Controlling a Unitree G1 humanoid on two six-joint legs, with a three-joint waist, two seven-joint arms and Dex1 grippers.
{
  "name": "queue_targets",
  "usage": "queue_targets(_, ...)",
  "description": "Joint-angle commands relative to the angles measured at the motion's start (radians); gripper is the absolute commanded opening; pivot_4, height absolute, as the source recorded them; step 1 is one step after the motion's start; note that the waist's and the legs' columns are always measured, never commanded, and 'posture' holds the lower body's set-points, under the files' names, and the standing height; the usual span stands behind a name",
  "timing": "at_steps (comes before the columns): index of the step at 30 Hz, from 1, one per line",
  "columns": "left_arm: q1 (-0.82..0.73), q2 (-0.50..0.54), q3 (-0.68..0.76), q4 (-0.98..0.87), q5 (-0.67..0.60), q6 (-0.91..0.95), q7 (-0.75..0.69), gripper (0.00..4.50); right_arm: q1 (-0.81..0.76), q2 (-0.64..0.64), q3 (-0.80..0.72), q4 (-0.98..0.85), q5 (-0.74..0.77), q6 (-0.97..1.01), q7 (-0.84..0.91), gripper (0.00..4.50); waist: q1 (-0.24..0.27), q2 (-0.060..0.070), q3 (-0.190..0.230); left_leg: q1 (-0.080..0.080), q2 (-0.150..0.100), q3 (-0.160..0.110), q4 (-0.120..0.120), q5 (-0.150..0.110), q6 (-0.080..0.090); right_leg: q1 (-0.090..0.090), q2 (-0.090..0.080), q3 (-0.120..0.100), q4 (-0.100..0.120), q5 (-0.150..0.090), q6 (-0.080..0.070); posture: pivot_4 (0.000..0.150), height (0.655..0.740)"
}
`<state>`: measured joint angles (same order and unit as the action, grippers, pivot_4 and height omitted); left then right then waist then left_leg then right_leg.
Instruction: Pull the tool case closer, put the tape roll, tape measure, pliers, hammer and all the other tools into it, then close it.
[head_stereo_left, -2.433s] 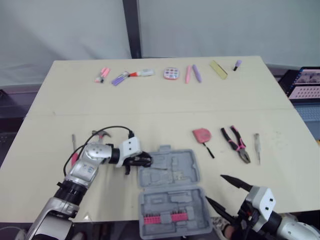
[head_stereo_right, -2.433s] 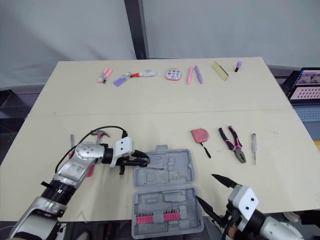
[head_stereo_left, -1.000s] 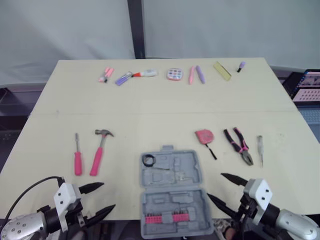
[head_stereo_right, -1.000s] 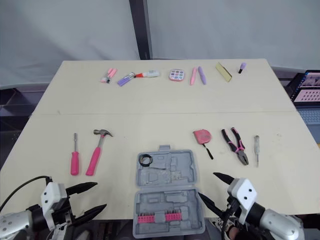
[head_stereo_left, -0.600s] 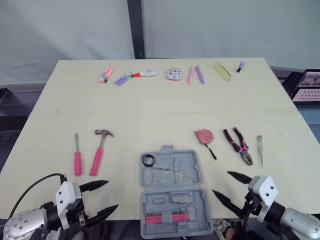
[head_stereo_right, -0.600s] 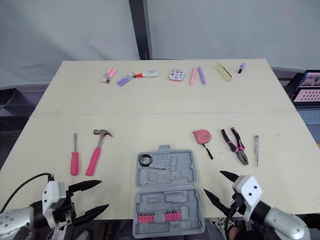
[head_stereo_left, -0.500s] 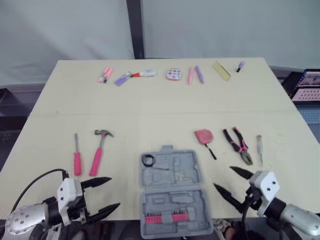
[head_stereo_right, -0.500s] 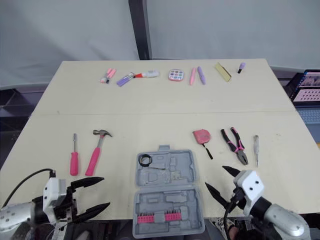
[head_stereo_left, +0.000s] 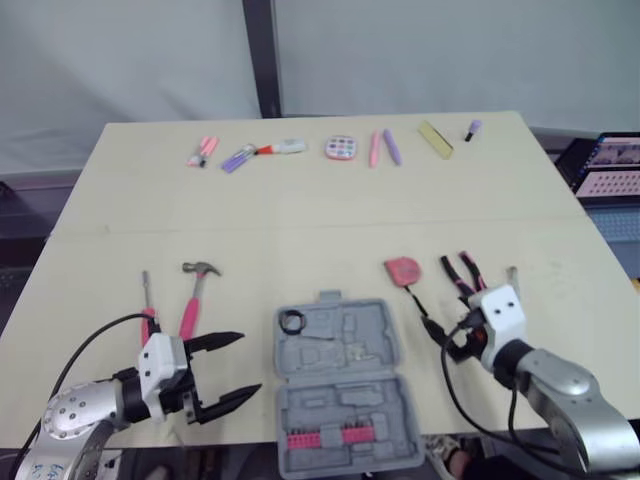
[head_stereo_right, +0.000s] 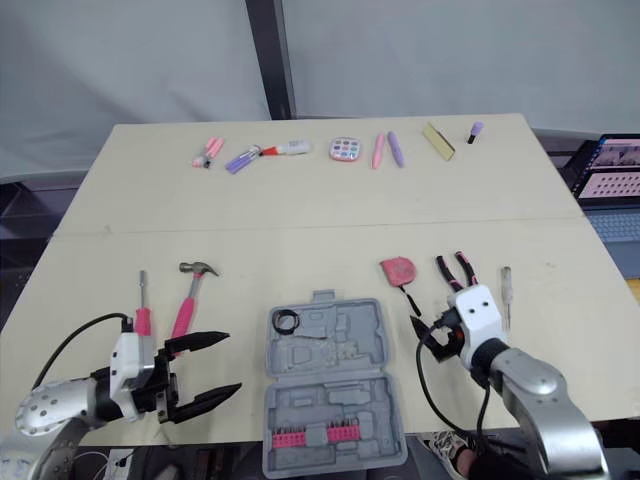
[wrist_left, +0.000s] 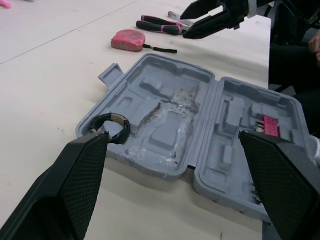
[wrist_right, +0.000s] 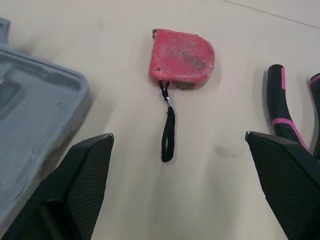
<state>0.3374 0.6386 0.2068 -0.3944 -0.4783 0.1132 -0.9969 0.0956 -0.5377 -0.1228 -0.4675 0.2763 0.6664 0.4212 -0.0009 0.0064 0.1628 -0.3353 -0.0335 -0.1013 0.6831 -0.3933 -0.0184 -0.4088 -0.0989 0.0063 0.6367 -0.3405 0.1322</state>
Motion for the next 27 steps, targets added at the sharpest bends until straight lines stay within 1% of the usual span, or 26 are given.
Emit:
queue_targets(1, -0.004, 0.006, -0.008, -0.061, -0.003, 0.019, 0.025, 4.44, -0.045, 0.015, 0.01, 0.018, 0.011, 0.057, -0.014, 4.5, -0.001, 0.0, 0.0, 0.0, 0.0, 0.0, 0.0, 0.0, 0.0, 0.0, 0.0, 0.0, 0.0, 0.0, 0.0, 0.15, 0.74)
queue_targets(3, -0.015, 0.003, -0.011, -0.094, 0.003, 0.044, 0.063, 4.44, -0.119, 0.04, 0.048, 0.086, 0.001, 0.078, -0.017, 4.5, -0.003, 0.0, 0.0, 0.0, -0.001, 0.001, 0.001, 0.0, 0.0, 0.0, -0.001, 0.0, 0.0, 0.0, 0.0, 0.15, 0.74)
queue_targets(6, -0.02, 0.006, -0.011, -0.132, 0.003, 0.077, 0.097, 4.44, -0.189, 0.077, 0.085, 0.166, -0.026, 0.07, -0.032, 4.5, -0.006, 0.001, 0.0, 0.0, 0.0, 0.002, 0.001, 0.0, 0.0, 0.0, 0.0, 0.001, 0.0, 0.0, 0.0, 0.15, 0.74)
queue_targets(11, -0.031, 0.015, -0.012, -0.172, -0.004, 0.125, 0.129, 4.44, -0.254, 0.133, 0.133, 0.242, -0.071, 0.051, -0.071, 4.5, -0.005, 0.001, 0.0, 0.0, 0.0, 0.002, -0.001, 0.0, 0.0, -0.002, 0.0, 0.0, 0.001, 0.0, 0.0, 0.15, 0.74)
queue_targets(18, -0.047, 0.022, -0.005, -0.181, -0.004, 0.154, 0.142, 4.44, -0.289, 0.176, 0.159, 0.322, -0.133, 0.009, -0.11, 4.5, -0.005, 0.001, 0.0, 0.0, -0.001, 0.002, 0.0, 0.0, 0.0, -0.002, 0.0, 0.0, 0.001, 0.0, 0.0, 0.15, 0.74)
queue_targets(26, -0.044, 0.02, 0.001, -0.169, 0.006, 0.145, 0.138, 4.44, -0.303, 0.196, 0.154, 0.351, -0.154, -0.009, -0.111, 4.5, -0.006, 0.001, 0.0, 0.0, -0.001, 0.002, 0.0, 0.0, 0.0, -0.002, 0.0, 0.0, 0.001, 0.0, 0.0, 0.15, 0.74)
queue_targets(27, -0.041, 0.018, 0.0, -0.167, 0.008, 0.142, 0.138, 4.48, -0.303, 0.197, 0.155, 0.352, -0.155, -0.01, -0.111, 4.24, -0.006, 0.001, 0.0, 0.0, 0.0, 0.002, 0.0, 0.0, 0.0, -0.002, 0.0, 0.0, 0.001, 0.0, 0.0, 0.15, 0.74)
